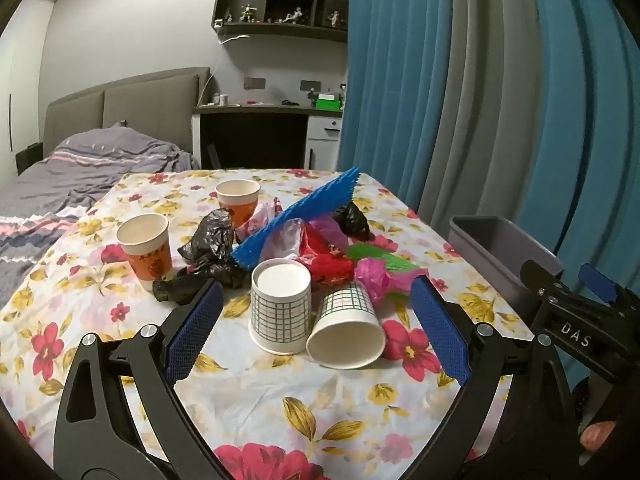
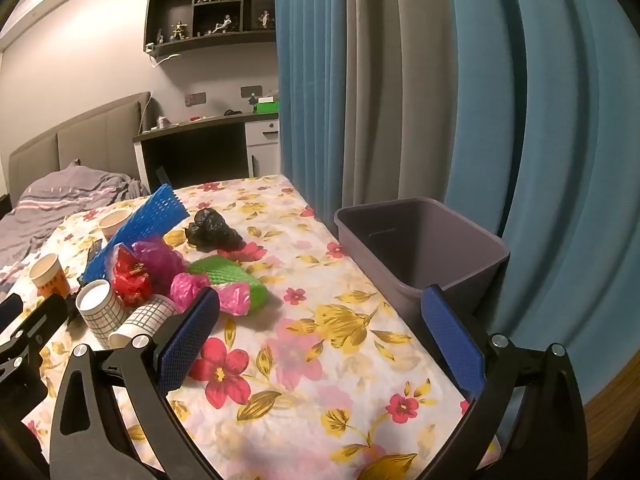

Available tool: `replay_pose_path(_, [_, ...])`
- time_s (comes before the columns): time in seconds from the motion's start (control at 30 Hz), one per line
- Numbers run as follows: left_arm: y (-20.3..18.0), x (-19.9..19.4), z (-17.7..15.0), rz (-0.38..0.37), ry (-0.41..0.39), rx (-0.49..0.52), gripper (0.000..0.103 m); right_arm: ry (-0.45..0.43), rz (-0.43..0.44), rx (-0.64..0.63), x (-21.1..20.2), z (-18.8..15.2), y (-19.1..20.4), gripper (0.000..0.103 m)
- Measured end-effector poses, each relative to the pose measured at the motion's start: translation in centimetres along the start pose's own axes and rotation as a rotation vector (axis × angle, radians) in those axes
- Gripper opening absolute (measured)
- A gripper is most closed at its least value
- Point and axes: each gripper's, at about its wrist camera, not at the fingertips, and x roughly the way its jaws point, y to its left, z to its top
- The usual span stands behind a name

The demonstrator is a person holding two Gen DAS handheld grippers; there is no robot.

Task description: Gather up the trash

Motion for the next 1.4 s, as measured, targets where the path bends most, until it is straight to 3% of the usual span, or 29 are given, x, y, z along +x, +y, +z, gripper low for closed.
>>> replay_pose_path(1.03, [-1.1,0.5,-0.3,-0.006,0.0,0.013,0.093,-0.006,0.001,0.015,0.0,-0.2,-0.6,0.098])
replay_pose_path(1.4, [-1.0,1.2,-0.3,-0.005,0.044,0.019,0.093,-0.003,-0.003,0.022,0.2,-0.2,-0.9,0.098])
